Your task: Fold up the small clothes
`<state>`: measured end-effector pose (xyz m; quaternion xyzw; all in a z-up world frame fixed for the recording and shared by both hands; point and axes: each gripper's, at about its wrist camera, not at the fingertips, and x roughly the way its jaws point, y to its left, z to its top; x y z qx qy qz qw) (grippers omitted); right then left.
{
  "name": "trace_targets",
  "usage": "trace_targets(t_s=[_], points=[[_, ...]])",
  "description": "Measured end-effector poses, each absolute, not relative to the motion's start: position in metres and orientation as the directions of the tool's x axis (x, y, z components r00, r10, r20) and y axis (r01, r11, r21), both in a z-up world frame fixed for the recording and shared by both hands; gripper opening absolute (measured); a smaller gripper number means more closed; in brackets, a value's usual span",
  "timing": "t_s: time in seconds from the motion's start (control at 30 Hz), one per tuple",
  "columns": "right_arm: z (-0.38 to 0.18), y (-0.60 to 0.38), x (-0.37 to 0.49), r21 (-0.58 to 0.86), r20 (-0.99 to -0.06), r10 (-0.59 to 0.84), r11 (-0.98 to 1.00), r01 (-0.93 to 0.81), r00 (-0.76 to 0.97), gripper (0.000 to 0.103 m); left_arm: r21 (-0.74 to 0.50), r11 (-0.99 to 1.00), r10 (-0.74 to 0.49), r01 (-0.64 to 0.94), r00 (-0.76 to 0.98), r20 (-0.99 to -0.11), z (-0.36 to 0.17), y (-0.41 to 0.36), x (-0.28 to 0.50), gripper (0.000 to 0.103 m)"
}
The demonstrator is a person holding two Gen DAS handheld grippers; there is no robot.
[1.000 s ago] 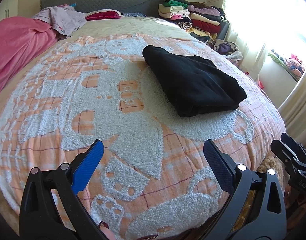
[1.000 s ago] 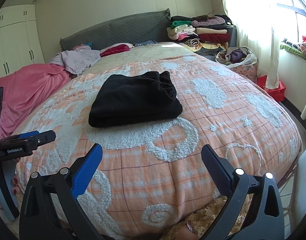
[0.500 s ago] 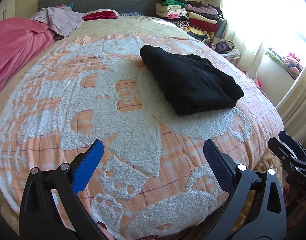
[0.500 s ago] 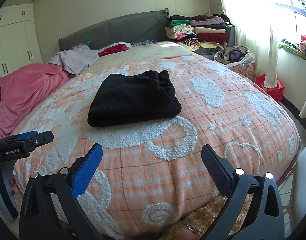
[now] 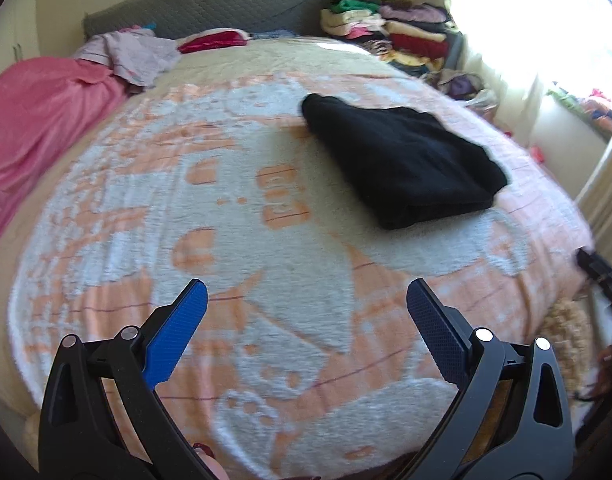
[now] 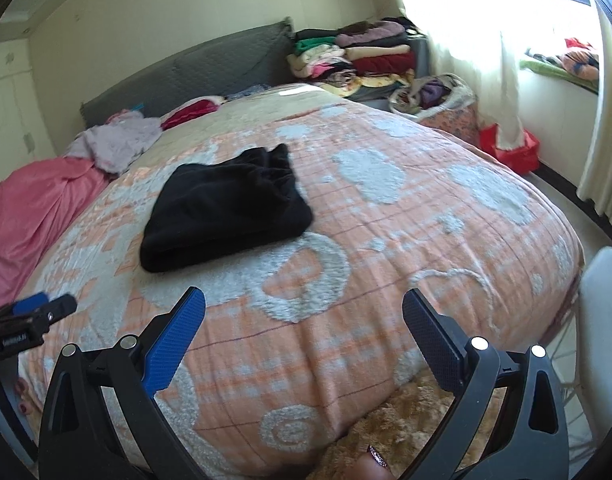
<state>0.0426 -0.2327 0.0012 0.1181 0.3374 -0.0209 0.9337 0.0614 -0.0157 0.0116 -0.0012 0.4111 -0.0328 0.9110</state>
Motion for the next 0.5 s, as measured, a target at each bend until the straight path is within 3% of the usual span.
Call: trace_targets(t_s=[0.23, 0.33, 0.5], points=[[-0.003, -0.338, 0.028, 0.185, -0.652, -0.222, 0.881, 0.436, 0.725, 0.098, -0.165, 0.981, -0.067, -0.101, 0.624, -0.779, 0.008, 0.072, 0.079, 0.093], [-0.012, -0.41, 0.02, 0.099, -0.662, -0.395, 0.796, 0.597, 0.637, 0.098, -0.138, 0.954, 0.055, -0.267, 0.606, -0.793, 0.008, 0.148, 0.095, 0.093], [-0.047, -0.56, 0.009, -0.072, -0.718, -0.607, 0.551, 0.831, 0.34, 0.098, -0.04, 0.83, 0.296, -0.556, 0.501, -0.813, 0.007, 0.294, 0.115, 0.093]])
